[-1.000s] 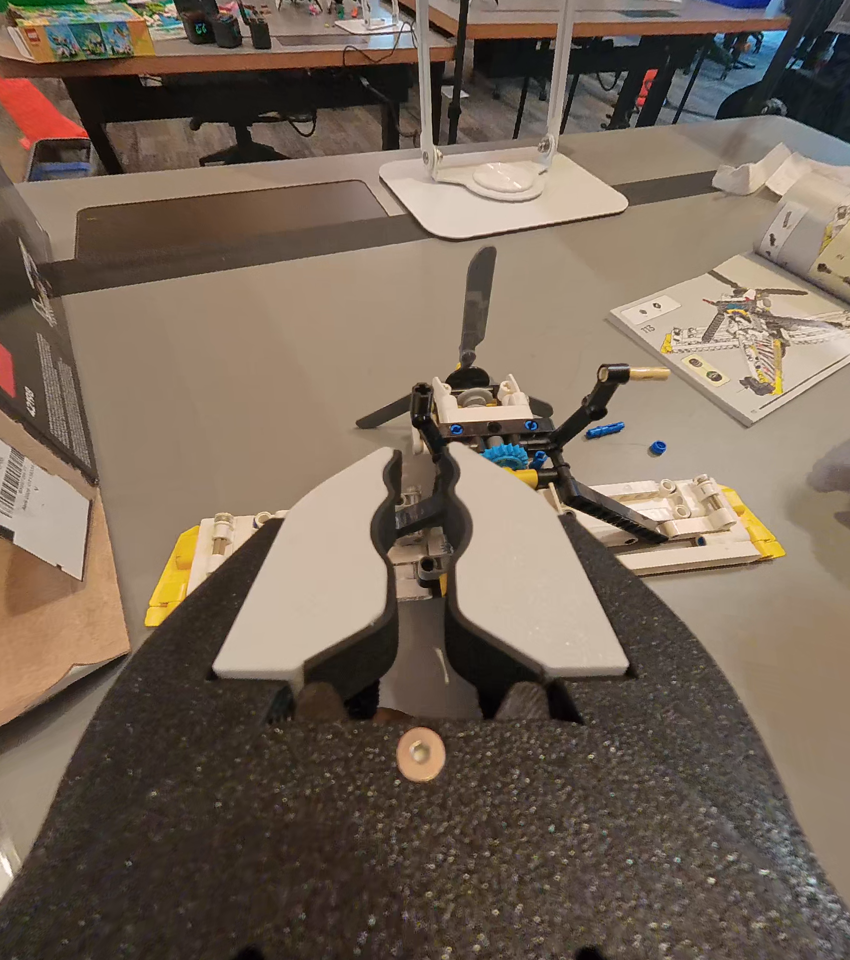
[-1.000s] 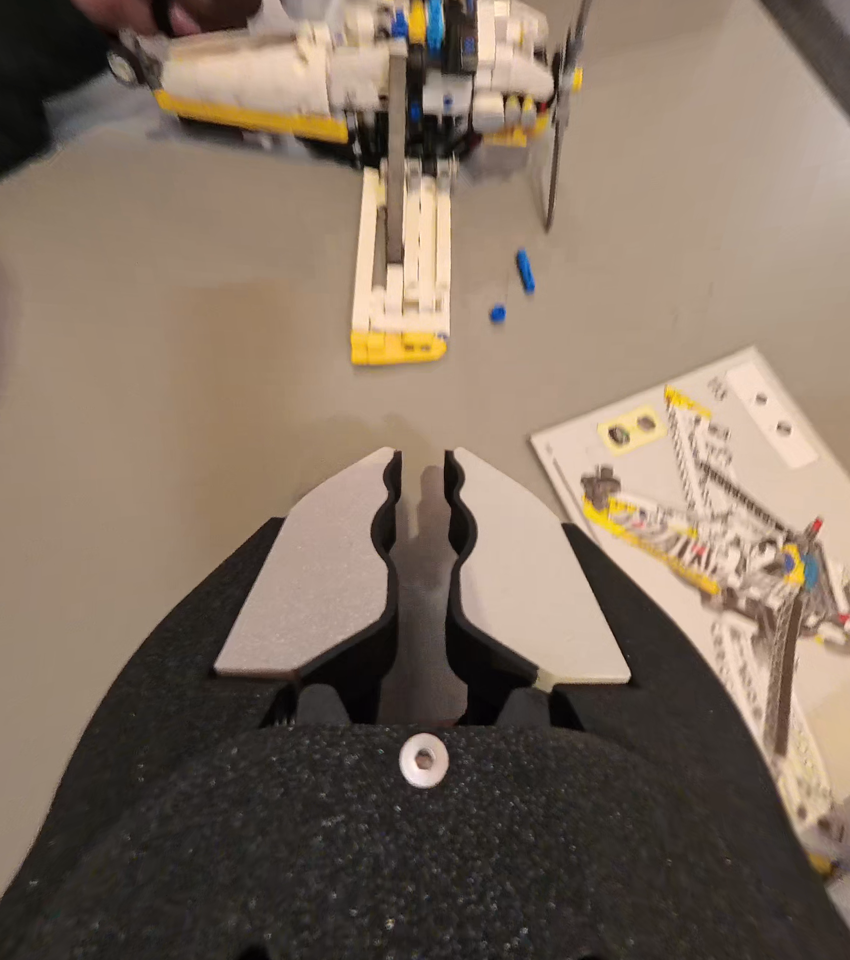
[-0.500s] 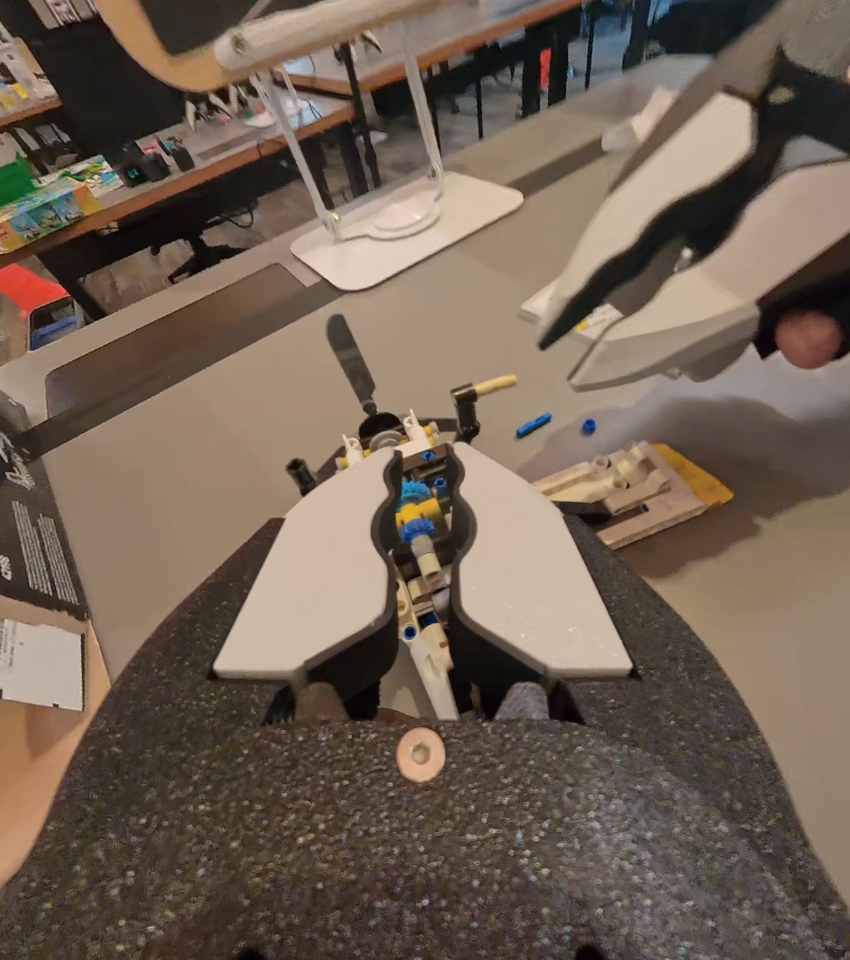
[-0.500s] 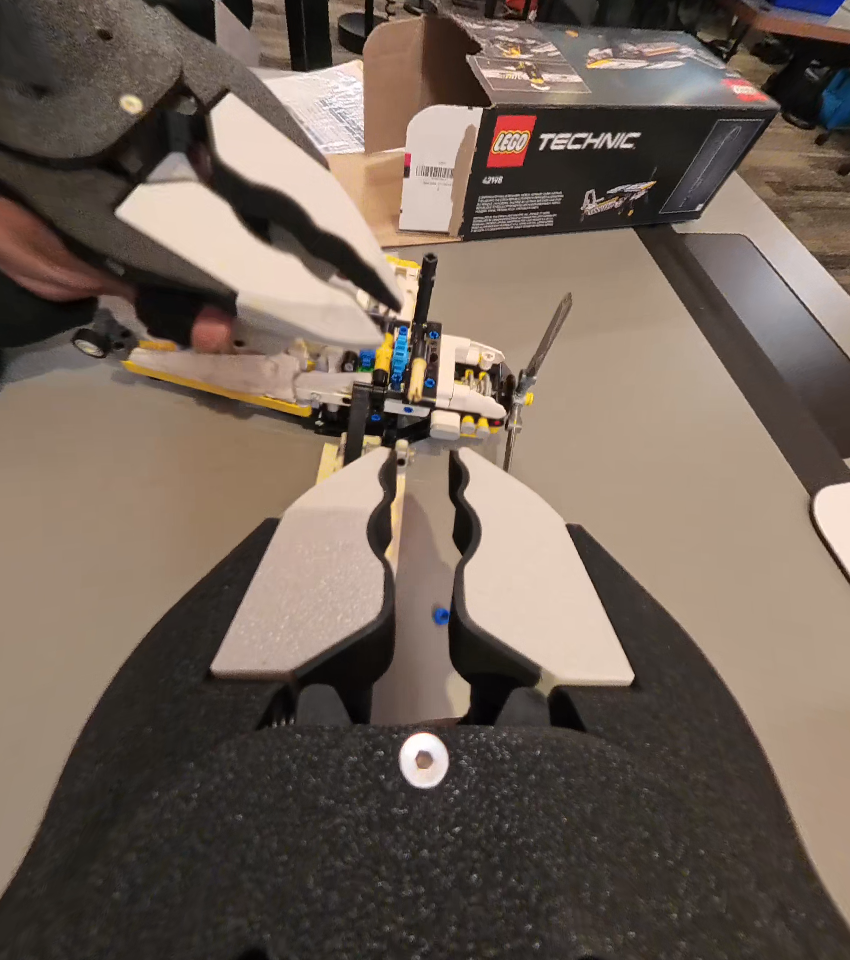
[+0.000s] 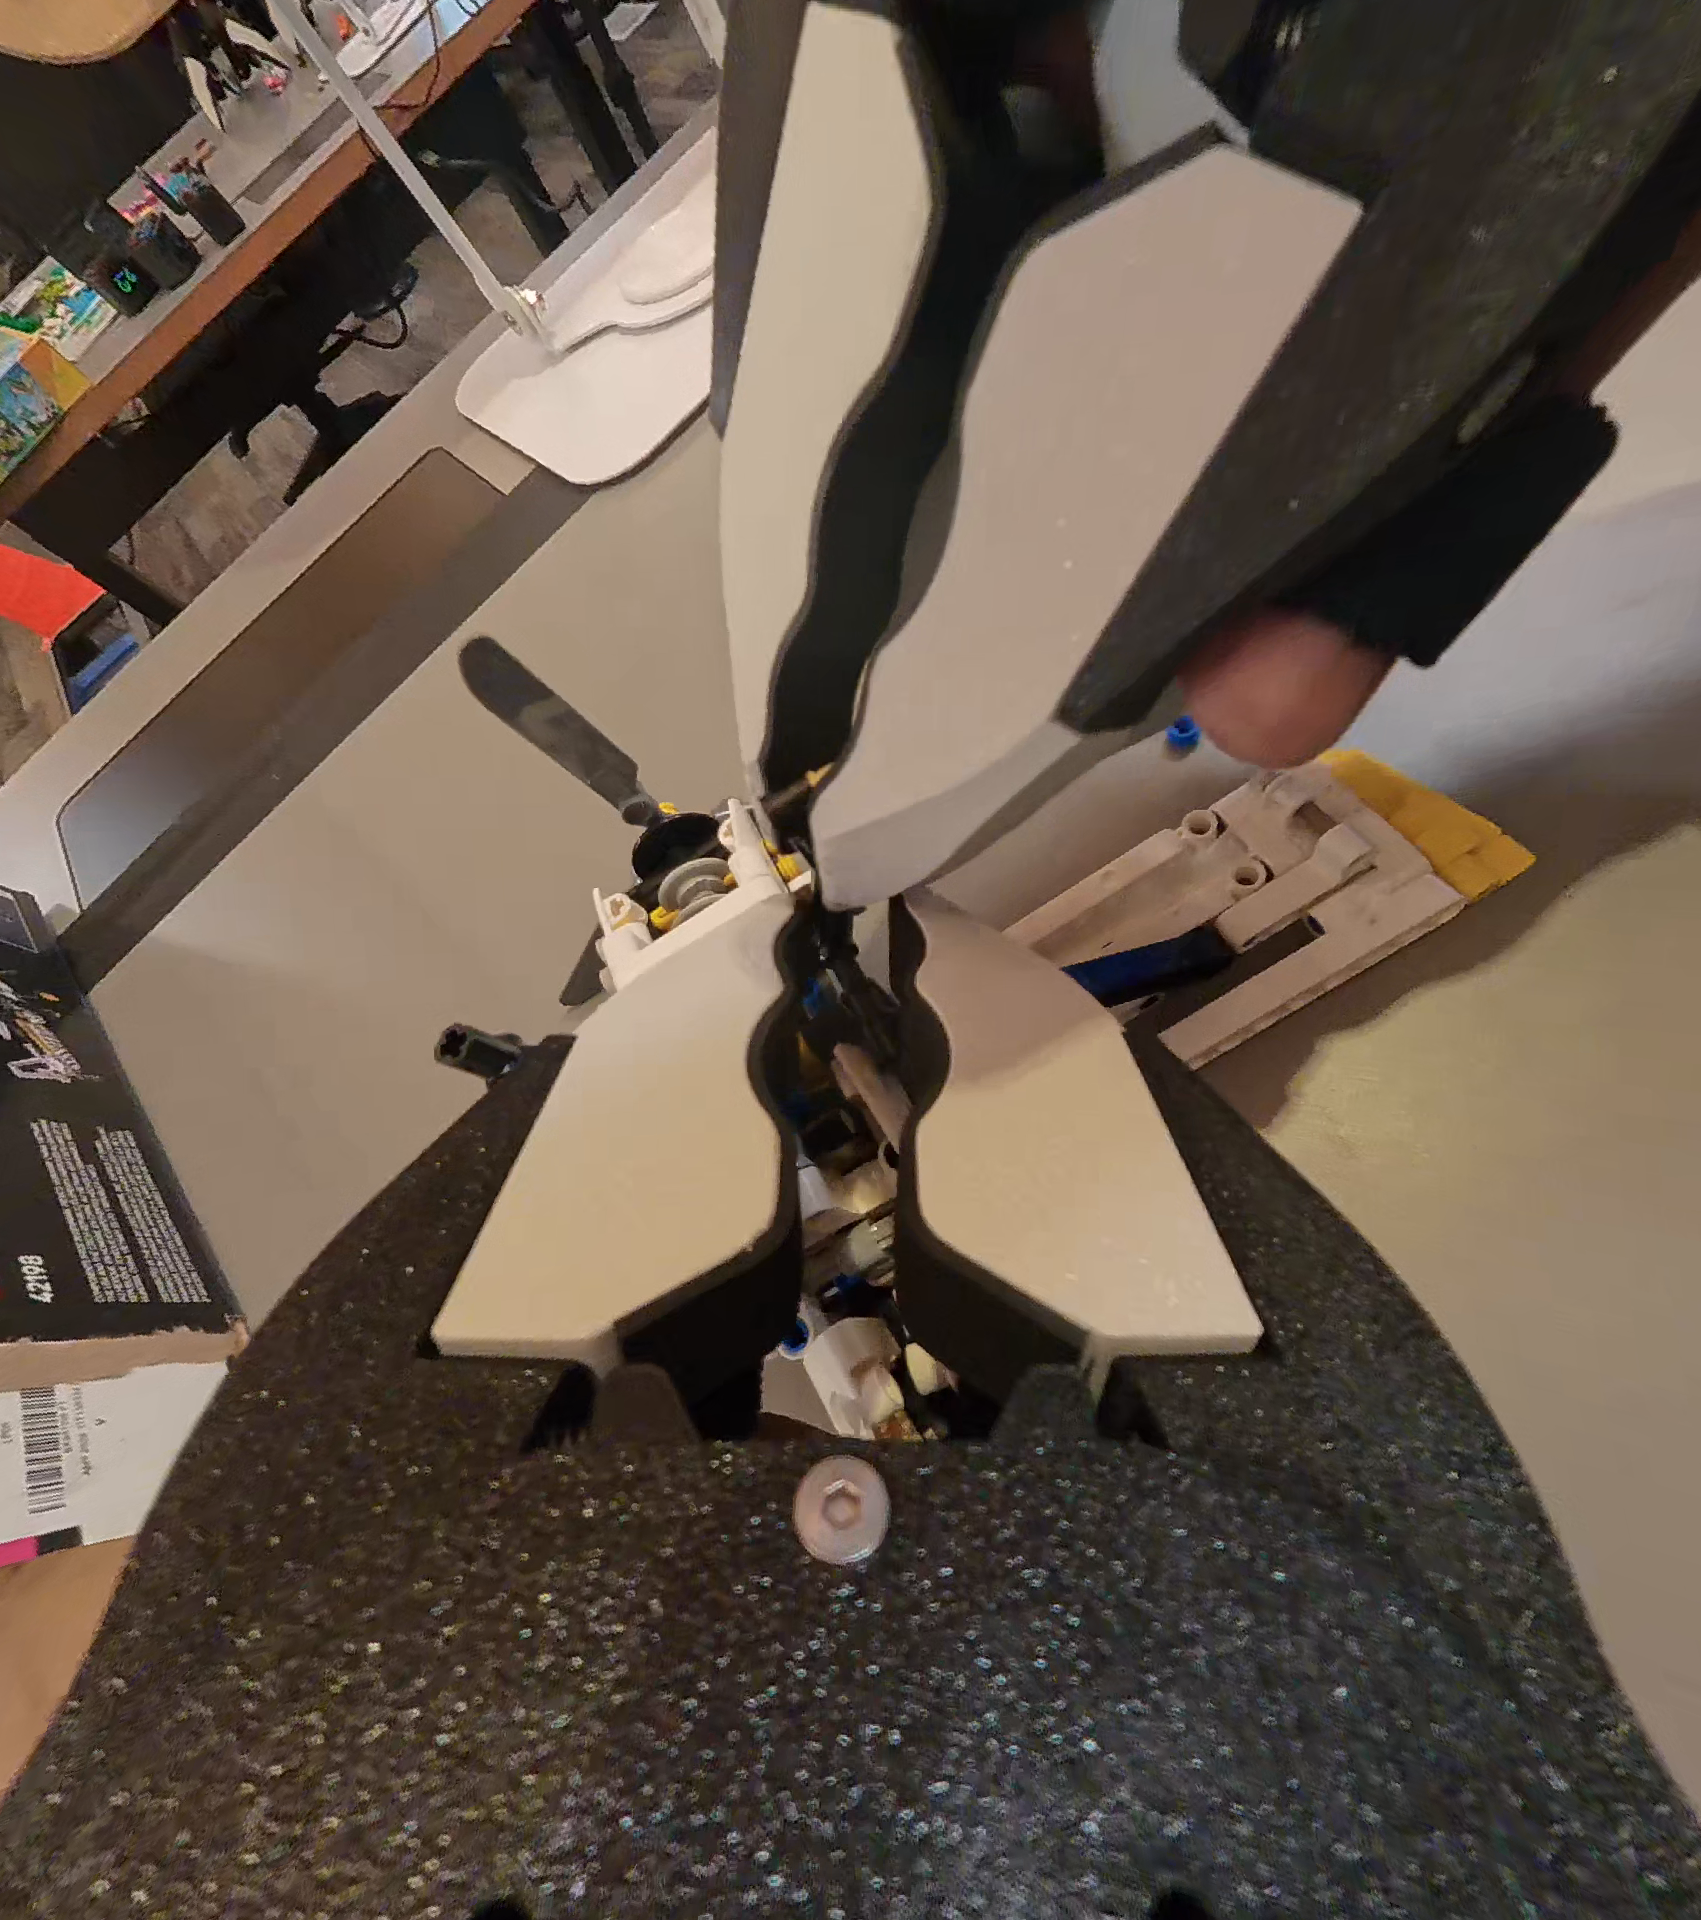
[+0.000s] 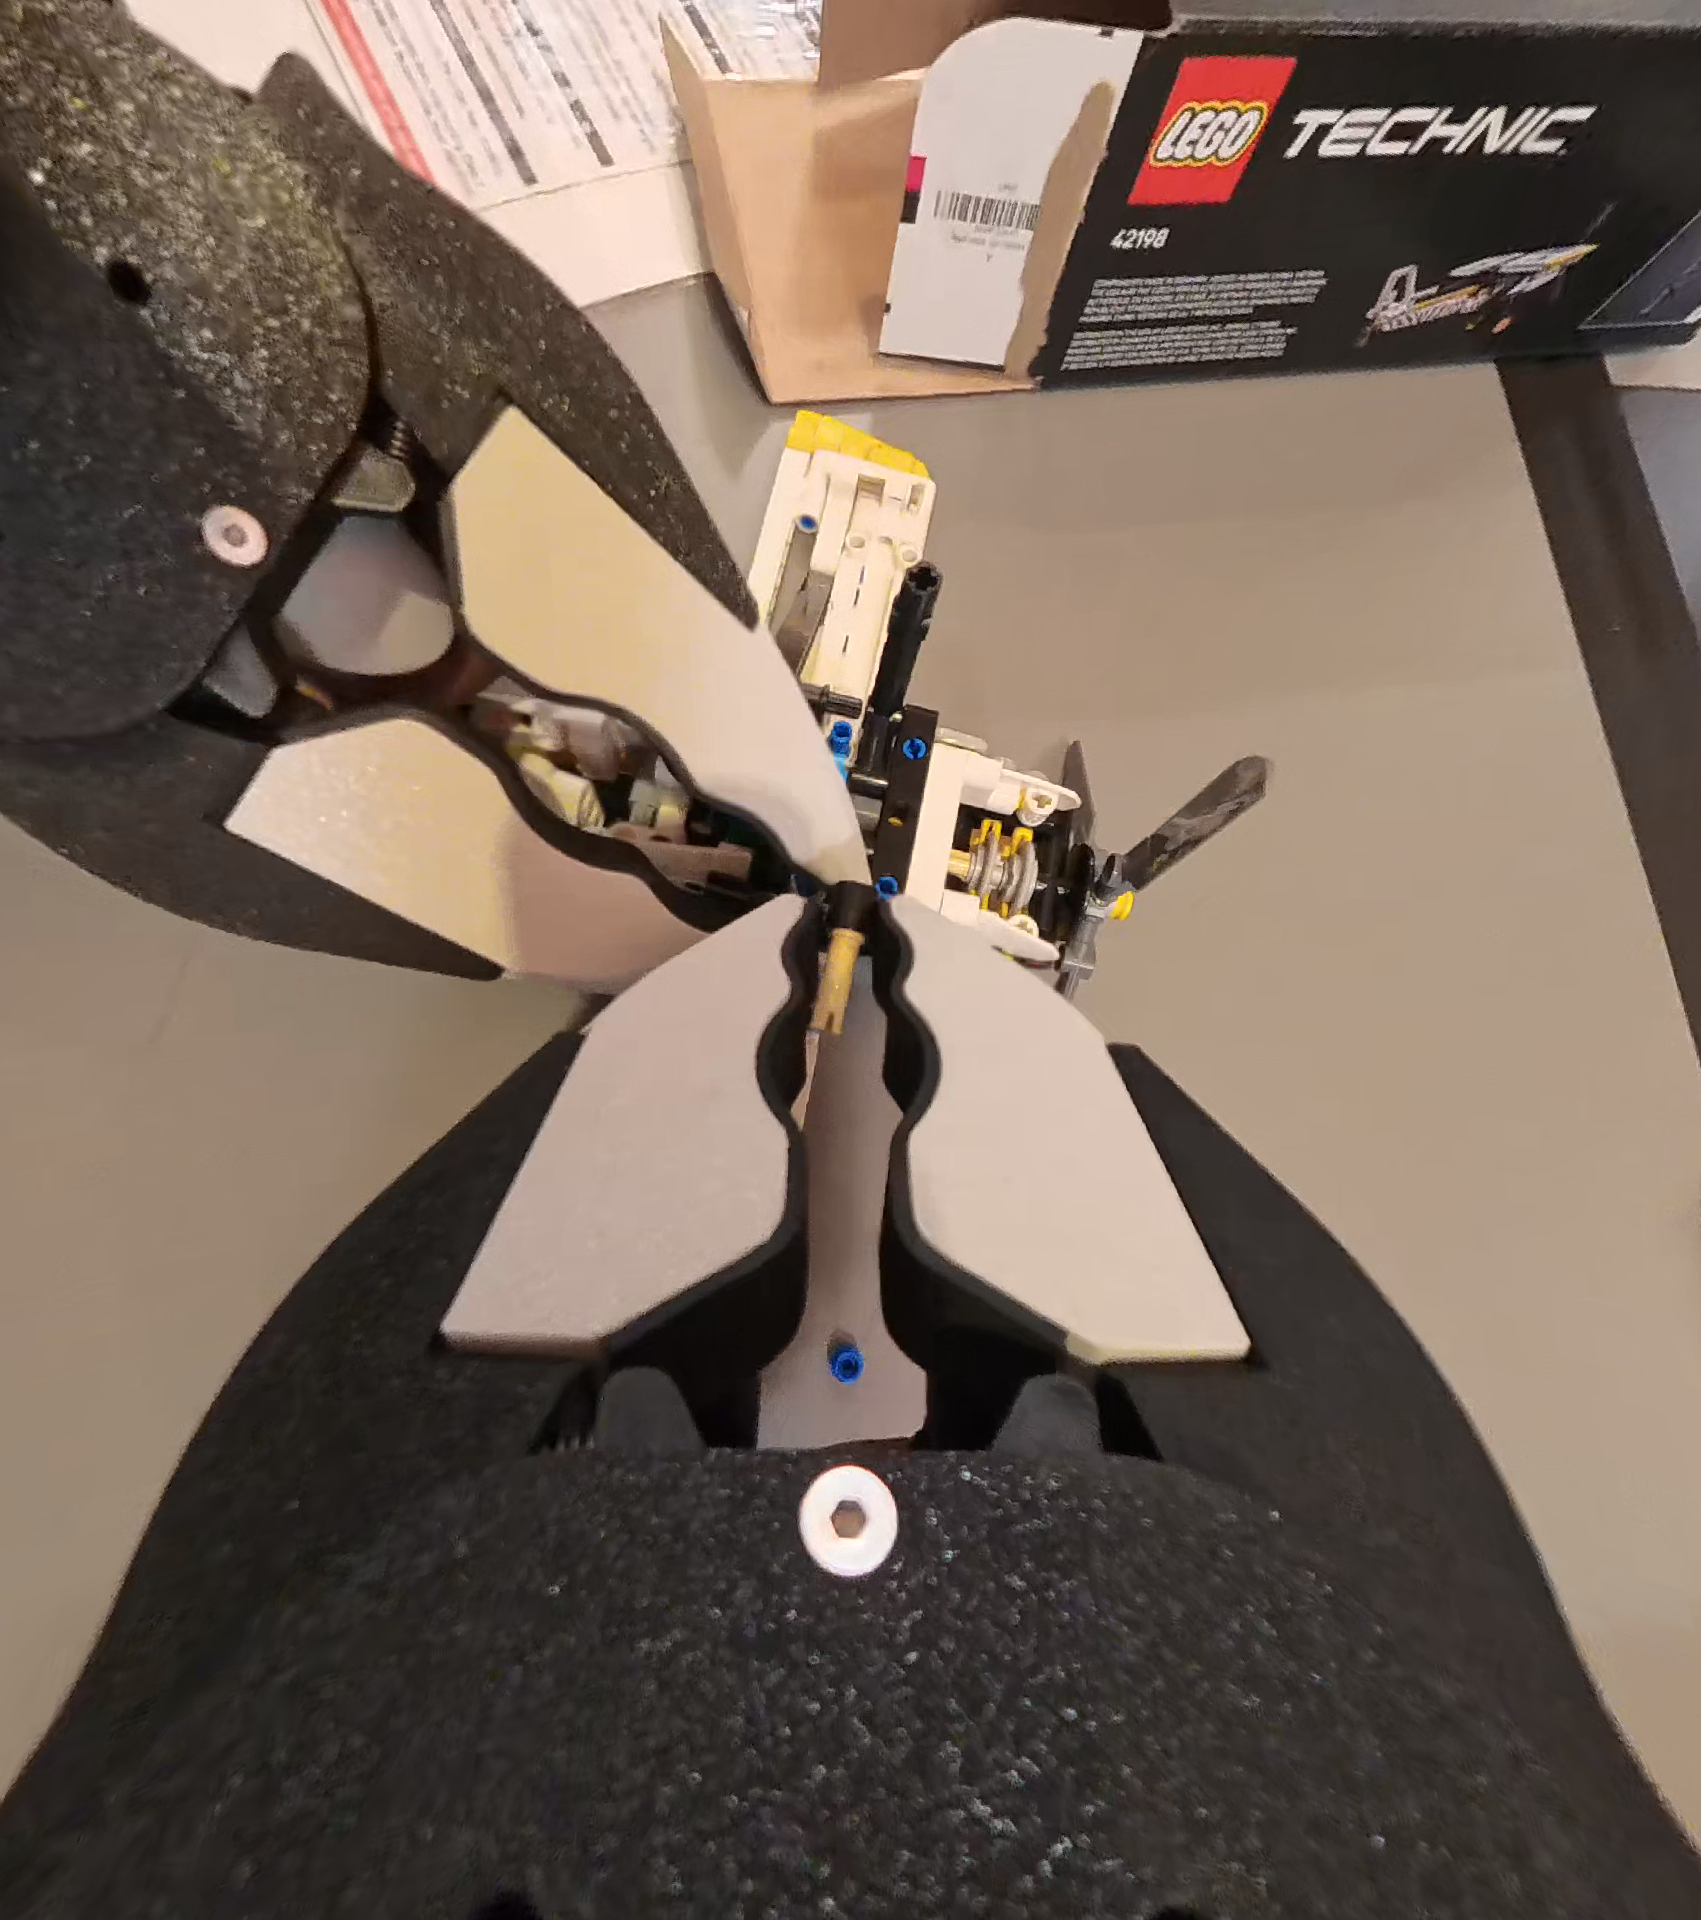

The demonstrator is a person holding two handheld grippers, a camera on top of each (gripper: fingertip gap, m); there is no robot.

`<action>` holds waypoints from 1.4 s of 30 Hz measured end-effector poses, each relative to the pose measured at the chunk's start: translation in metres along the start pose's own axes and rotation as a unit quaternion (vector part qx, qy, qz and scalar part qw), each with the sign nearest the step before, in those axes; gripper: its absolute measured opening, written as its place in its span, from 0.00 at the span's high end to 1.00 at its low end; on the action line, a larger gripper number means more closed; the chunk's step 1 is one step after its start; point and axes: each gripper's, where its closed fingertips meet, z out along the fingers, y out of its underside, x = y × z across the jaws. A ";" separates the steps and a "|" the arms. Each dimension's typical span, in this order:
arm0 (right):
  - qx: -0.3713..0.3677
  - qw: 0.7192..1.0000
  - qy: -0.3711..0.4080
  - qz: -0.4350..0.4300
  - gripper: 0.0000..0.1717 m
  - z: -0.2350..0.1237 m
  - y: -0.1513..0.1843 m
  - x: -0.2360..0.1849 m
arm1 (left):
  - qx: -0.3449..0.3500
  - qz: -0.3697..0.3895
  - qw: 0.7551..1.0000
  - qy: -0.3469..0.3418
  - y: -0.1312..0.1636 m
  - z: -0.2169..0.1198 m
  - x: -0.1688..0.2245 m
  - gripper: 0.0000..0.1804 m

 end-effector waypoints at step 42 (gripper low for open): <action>0.125 0.977 -0.123 0.120 0.96 -0.090 0.073 -0.038 | 0.101 -0.037 0.994 0.037 -0.035 -0.037 0.035 0.87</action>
